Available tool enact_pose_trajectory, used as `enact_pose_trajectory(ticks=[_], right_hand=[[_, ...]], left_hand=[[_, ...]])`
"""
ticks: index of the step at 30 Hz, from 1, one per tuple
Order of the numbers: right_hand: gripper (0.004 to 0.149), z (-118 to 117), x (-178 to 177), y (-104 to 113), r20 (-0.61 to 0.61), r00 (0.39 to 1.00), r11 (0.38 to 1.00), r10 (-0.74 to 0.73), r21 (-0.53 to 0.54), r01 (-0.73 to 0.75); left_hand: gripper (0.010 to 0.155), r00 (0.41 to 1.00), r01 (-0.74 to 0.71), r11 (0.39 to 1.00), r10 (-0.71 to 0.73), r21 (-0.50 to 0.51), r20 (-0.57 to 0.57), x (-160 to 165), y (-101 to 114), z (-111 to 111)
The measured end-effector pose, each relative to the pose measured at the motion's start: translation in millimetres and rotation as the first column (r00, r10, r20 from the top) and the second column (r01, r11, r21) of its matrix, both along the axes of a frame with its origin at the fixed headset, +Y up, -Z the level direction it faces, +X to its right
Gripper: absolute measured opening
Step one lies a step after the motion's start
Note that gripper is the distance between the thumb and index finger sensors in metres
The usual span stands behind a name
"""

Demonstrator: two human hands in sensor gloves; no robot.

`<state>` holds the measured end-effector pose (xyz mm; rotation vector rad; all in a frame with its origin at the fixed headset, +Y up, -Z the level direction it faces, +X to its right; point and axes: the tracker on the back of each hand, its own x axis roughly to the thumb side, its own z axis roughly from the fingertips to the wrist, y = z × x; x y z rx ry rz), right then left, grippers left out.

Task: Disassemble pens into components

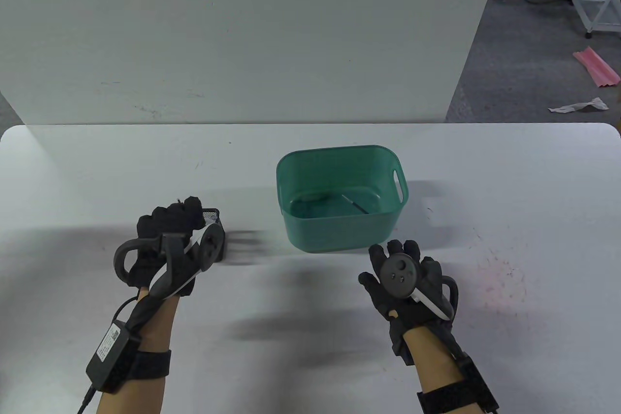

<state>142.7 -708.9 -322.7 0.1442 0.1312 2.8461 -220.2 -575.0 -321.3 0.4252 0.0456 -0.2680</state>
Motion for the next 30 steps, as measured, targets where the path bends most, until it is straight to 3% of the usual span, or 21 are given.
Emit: enact_pose_trajectory(ticks=[7,12,15,16,21,26,28,30], right_hand=[[0.063,2,-3,3,-0.028,0.998,0.997,-0.049,0.062,0.05],[0.06,6,-5,8,-0.08,0.986,0.967,-0.148,0.197,0.161],[0.06,7,-5,11,-0.118,0.966,0.945,-0.23,0.211,0.25],[0.061,7,-5,11,-0.137,0.951,0.933,-0.277,0.197,0.3],[0.062,4,-7,3,-0.17,0.886,0.891,-0.432,0.07,0.448],[0.063,3,-12,-3,-0.198,0.858,0.877,-0.474,-0.015,0.48],[0.062,3,-15,-7,-0.206,0.824,0.848,-0.528,-0.084,0.523],[0.062,3,-17,-10,-0.183,0.786,0.807,-0.591,-0.119,0.579]], left_hand=[[0.041,0.97,-0.202,0.976,0.188,0.083,0.151,11,0,21],[0.041,0.83,-0.49,0.87,0.481,-0.041,0.281,26,-32,20],[0.041,0.702,-0.618,0.766,0.639,-0.179,0.314,38,-55,15],[0.041,0.634,-0.662,0.706,0.706,-0.252,0.315,41,-64,13],[0.041,0.435,-0.746,0.501,0.865,-0.439,0.249,43,-101,7],[0.041,0.351,-0.776,0.395,0.918,-0.492,0.183,39,-122,5],[0.041,0.312,-0.784,0.348,0.937,-0.514,0.158,41,-127,5],[0.041,0.312,-0.779,0.345,0.938,-0.524,0.154,44,-130,6]])
